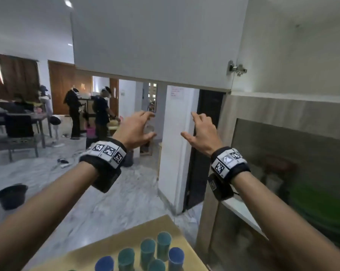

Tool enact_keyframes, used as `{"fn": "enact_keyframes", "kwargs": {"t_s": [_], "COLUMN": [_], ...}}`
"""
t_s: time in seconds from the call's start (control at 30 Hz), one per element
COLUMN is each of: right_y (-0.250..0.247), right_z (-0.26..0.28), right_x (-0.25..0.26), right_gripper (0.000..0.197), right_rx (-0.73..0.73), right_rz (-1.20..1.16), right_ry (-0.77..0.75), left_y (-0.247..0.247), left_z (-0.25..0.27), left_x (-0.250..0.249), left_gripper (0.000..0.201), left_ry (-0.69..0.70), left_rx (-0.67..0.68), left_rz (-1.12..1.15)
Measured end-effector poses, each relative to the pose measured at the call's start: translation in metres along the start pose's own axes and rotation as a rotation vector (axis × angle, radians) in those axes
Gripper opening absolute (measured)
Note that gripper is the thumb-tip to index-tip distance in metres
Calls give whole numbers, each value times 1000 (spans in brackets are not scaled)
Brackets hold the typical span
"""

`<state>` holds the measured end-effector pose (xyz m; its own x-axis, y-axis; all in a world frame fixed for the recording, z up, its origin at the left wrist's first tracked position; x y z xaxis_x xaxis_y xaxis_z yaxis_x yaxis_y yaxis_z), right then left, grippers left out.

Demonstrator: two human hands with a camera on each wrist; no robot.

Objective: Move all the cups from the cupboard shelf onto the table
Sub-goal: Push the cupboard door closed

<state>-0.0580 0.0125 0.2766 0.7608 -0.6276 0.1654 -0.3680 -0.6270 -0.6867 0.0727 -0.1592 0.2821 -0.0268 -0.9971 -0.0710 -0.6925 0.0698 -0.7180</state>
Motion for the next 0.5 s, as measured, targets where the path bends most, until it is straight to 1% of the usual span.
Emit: {"fn": "enact_keyframes", "kwargs": {"t_s": [0.07,0.13,0.27,0.33,0.4,0.5], "right_y": [-31,-54,-78,-79,-73,-57], "right_z": [-15,-30,-58,-70,-82,-101], "right_x": [25,49,99,130,163,211], "right_gripper": [80,83,86,88,93,104], "right_rx": [-36,-67,-116,-135,-137,-143], "right_rz": [21,43,38,33,42,46], "right_ry": [-15,-32,-46,-53,-61,-55], "left_y": [-50,-94,-167,-194,-214,-228], "left_z": [-10,-22,-35,-37,-40,-49], "left_x": [1,11,40,62,91,135], "left_gripper": [54,53,50,51,57,71], "left_ry": [-7,-21,-74,-114,-173,-220], "left_rx": [-95,-165,-273,-331,-374,-379], "left_rz": [-3,-52,-152,-170,-161,-99]}}
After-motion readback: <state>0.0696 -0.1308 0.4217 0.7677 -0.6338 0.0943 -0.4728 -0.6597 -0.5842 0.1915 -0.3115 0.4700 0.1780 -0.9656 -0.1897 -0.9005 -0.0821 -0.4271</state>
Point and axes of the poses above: each hand's wrist, its own z-axis away from the middle knuckle, its own y-axis out of the palm, x = y × z, the point moved 5 cm from there along -z, towards the middle knuckle, and after that the axes turned 5 degrees about y, right-handed, at the moved point
